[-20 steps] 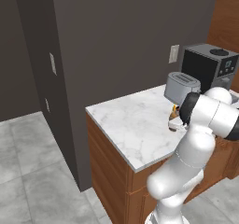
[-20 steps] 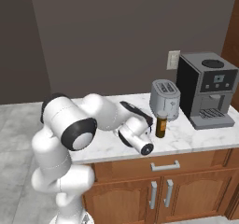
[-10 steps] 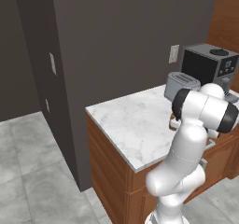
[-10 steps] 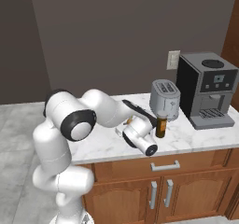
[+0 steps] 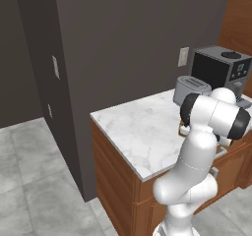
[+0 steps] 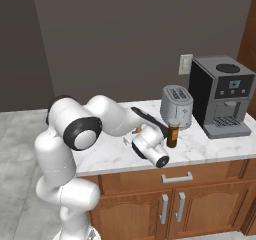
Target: Pick the cinnamon and honey bottle from the cabinet and place them next to the mug.
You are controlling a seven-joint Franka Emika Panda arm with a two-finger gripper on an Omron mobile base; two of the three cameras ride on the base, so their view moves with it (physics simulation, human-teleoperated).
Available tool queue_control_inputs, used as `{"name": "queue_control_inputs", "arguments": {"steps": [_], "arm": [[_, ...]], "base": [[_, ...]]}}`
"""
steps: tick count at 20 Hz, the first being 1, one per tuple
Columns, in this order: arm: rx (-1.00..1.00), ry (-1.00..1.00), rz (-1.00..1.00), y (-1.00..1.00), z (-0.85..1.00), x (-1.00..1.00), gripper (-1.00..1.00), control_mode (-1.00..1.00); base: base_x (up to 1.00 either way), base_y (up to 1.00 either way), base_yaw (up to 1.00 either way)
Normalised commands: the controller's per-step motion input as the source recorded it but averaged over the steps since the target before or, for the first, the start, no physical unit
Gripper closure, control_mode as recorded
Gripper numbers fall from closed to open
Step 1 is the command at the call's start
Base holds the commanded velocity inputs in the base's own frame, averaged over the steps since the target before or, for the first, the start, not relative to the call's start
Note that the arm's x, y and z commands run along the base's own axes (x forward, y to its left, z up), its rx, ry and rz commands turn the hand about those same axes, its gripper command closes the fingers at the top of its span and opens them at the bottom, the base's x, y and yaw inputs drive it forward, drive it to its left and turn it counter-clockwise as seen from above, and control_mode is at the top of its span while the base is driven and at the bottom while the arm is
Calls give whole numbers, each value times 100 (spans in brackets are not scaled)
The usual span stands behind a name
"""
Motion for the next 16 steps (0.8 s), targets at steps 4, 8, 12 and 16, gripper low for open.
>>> {"name": "queue_control_inputs", "arguments": {"steps": [4, 8, 12, 16], "arm": [[-8, -6, 0, 8, 0, 0, 100, -100], [-6, -1, 0, 4, 0, 0, 100, -100], [-3, 0, 0, 0, 0, 0, 100, -100], [0, 0, 0, 0, 0, 0, 100, -100]], "base": [[0, 0, 0], [0, 0, 0], [0, 0, 0], [0, 0, 0]]}}
